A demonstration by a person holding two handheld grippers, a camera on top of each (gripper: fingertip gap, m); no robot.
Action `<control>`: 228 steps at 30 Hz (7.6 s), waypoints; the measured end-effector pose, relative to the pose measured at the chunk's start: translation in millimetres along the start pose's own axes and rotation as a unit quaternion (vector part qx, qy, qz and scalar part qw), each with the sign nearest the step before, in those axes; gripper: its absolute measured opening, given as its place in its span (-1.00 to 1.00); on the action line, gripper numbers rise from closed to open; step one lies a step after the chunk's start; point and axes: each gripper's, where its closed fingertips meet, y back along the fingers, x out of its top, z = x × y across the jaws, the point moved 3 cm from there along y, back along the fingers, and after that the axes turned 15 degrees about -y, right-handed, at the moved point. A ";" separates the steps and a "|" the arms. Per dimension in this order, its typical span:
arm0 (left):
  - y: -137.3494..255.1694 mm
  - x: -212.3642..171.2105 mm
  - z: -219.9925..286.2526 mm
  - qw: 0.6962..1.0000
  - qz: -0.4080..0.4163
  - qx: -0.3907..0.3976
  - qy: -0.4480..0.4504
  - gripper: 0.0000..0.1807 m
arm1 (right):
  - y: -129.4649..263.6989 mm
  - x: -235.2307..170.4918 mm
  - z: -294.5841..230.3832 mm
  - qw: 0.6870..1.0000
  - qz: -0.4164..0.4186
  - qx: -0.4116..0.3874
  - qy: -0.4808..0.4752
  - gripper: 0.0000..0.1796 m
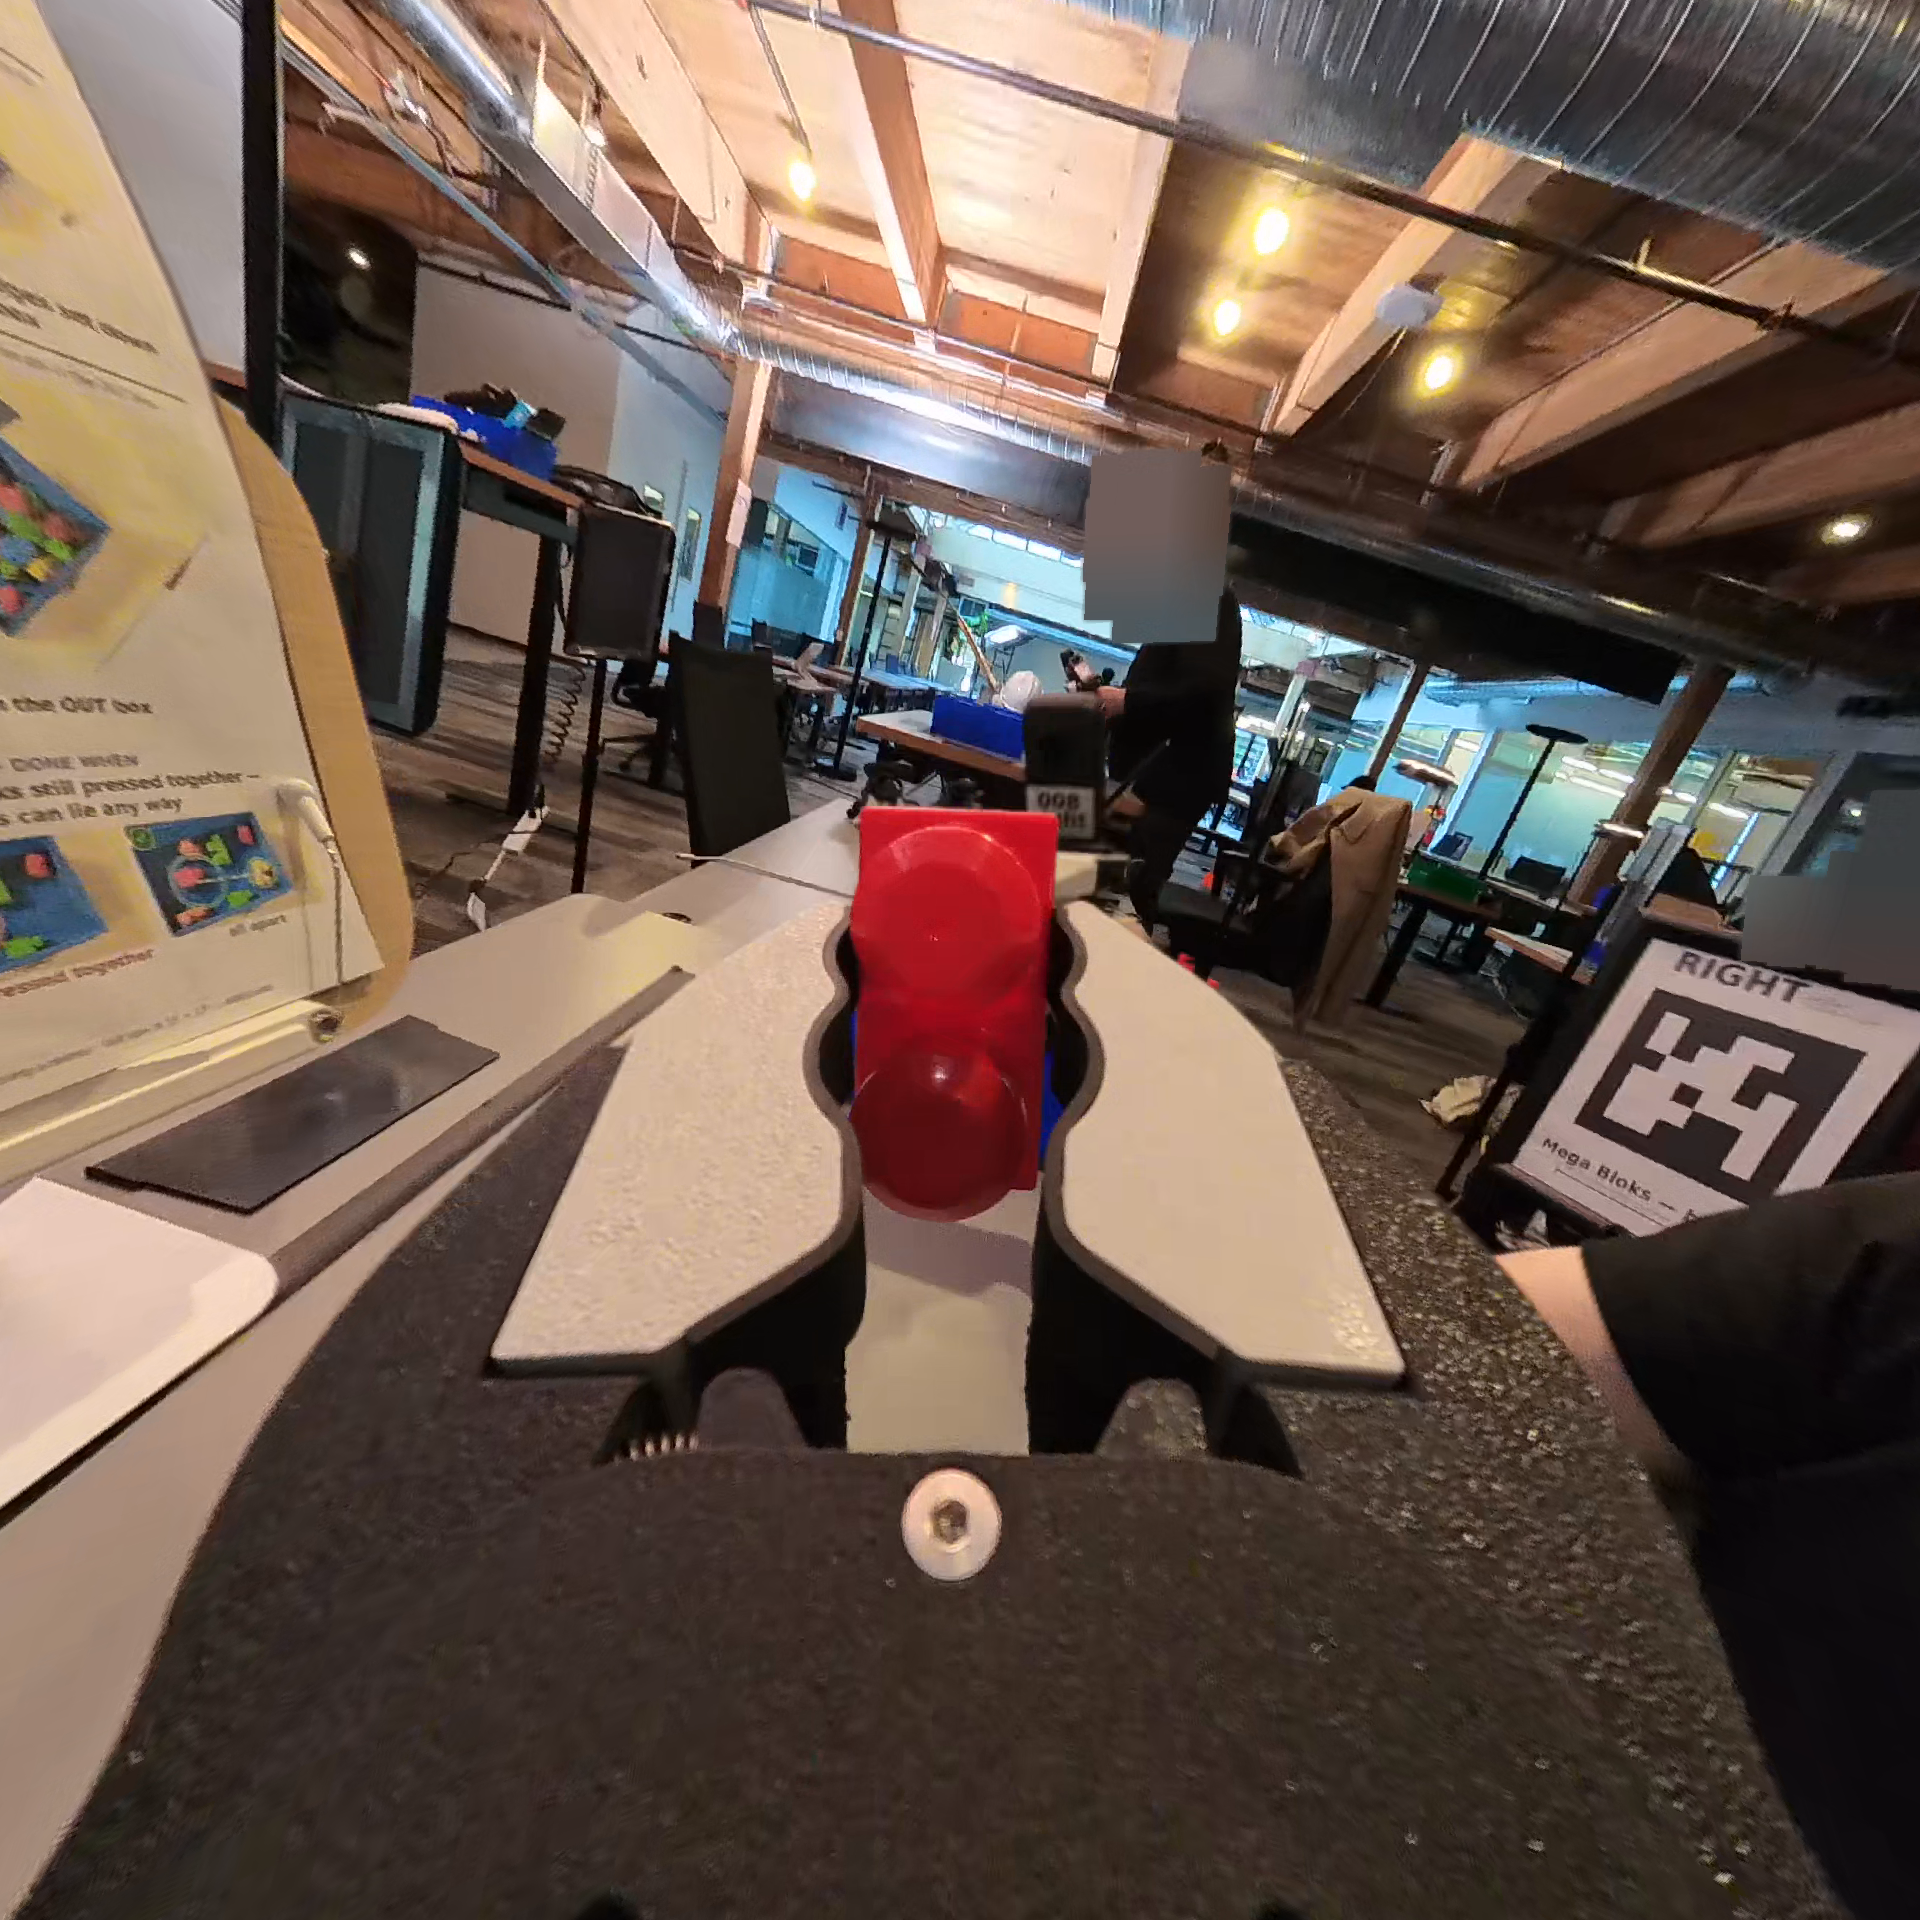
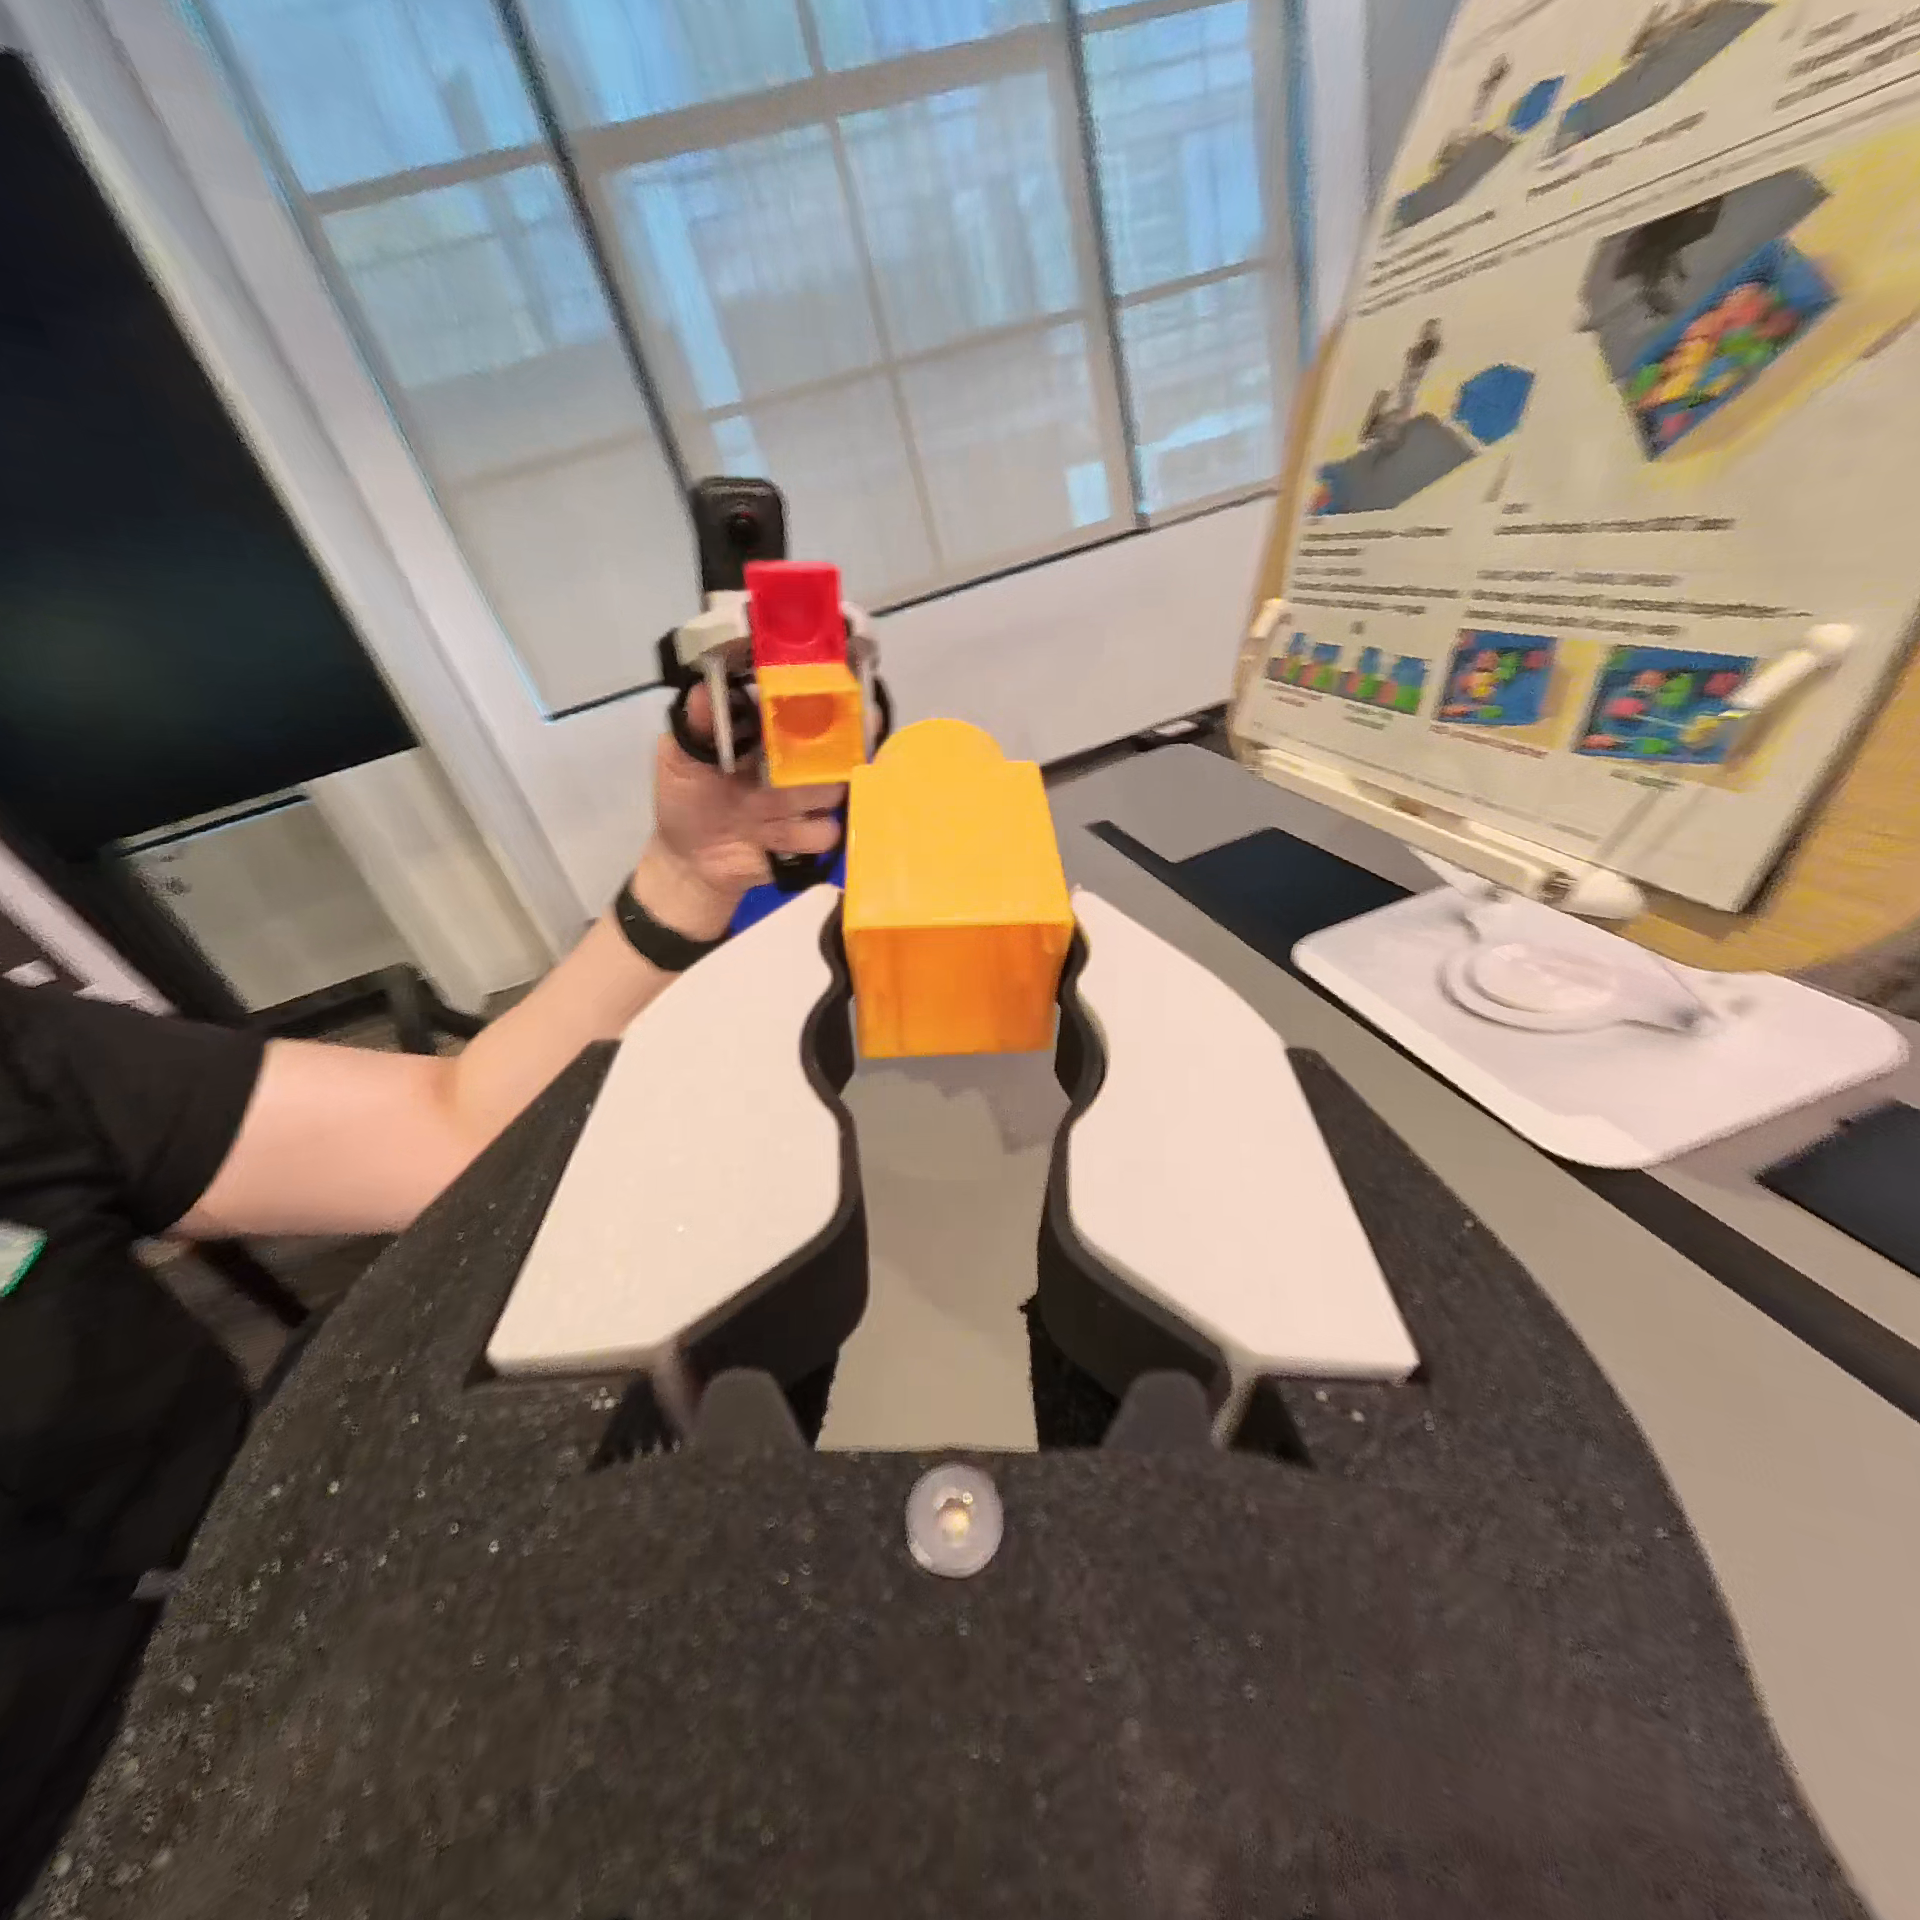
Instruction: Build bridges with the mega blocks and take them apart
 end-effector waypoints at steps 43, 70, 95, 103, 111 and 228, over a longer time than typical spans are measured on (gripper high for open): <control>-44.1 -16.0 30.5 0.997 -0.034 -0.062 0.008 -0.62 | 230.4 43.2 61.1 0.853 -0.002 -0.508 0.115 -0.37; -46.9 -26.0 23.0 0.998 -0.058 -0.024 -0.006 -0.44 | -98.0 -27.0 -45.4 0.994 -0.094 0.054 0.009 -0.61; 2.3 9.7 6.2 1.000 0.009 -0.009 0.001 -0.62 | -28.0 2.4 -32.5 0.999 -0.028 0.033 0.019 -0.61; 4.6 14.3 16.5 0.999 -0.013 -0.018 -0.027 -0.62 | 87.0 53.7 -77.6 0.947 0.076 -0.257 0.180 -0.60; -18.0 3.8 29.7 0.998 -0.030 -0.056 -0.016 -0.62 | 271.7 10.1 71.8 0.853 -0.051 -0.520 0.001 -0.60; -32.2 -56.4 14.8 0.955 -0.265 0.063 -0.117 -0.49 | -2.6 25.8 -40.5 0.943 -0.024 -0.304 0.135 -0.54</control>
